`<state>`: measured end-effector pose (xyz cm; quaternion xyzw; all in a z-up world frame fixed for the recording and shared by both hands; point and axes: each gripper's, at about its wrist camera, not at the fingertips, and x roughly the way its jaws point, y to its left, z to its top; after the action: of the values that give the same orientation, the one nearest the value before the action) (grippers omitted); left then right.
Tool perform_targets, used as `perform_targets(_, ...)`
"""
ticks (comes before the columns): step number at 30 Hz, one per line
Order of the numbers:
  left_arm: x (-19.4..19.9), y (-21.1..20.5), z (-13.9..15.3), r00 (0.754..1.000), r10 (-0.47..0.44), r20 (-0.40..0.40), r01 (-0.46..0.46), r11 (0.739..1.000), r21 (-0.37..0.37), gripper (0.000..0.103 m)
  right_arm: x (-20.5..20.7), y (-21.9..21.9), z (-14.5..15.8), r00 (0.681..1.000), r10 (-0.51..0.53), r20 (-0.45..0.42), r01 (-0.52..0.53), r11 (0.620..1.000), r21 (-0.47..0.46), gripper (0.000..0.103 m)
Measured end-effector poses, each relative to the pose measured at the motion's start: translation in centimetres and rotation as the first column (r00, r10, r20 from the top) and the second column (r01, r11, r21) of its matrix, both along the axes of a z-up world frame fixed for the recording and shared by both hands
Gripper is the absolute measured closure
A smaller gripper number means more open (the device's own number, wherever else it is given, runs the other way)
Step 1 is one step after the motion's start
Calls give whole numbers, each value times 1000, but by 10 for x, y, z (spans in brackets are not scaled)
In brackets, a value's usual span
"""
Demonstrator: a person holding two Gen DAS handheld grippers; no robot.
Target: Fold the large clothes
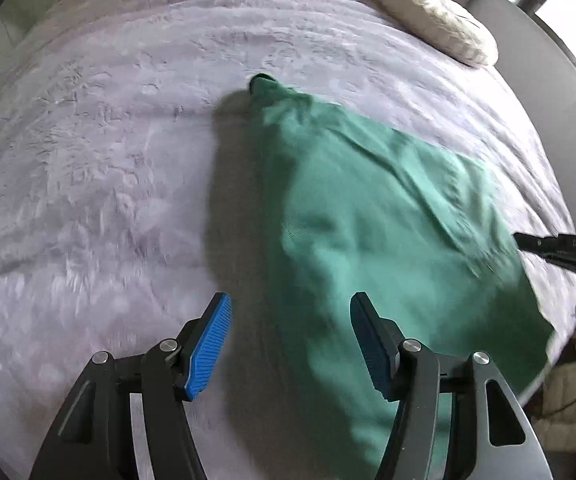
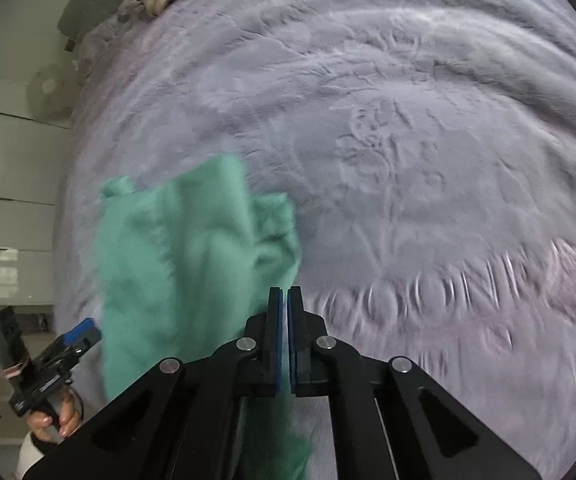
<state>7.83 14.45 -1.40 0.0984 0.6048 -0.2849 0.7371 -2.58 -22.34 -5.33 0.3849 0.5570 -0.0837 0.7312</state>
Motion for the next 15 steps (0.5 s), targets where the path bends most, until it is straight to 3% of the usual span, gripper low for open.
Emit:
perform_targets(5,-51,0,16,991,-128,-34,128,992,-7,40,-27,32,41,997,70,38,-71,997,40,99)
perform_targets(7,-70,-4,7,985,-166,-54,167,986,24,40,-37,48,49,993,109,35,-111,993,44,91)
perform_targets(9,-86,-1,-7,979,-192,-68,197,978,73,40,-47,65,54,988,150,22,-151,988,36,58)
perform_targets(10,-94,4,-18,978,-192,-79,198,976,88,40,-53,70,55,987,163,17,-163,986,19,52)
perform_targets(13,-100,20,-26,986,-134,-96,139,989,43,33,-64,84,52,981,191,-33,-192,981,-18,51)
perform_targets(14,-98,25,-27,989,-109,-101,113,993,40,30,-66,86,49,981,190,-50,-192,981,-27,57)
perform_targets(15,-97,27,-28,990,-94,-106,98,994,38,28,-70,88,46,980,185,-71,-188,981,-38,70)
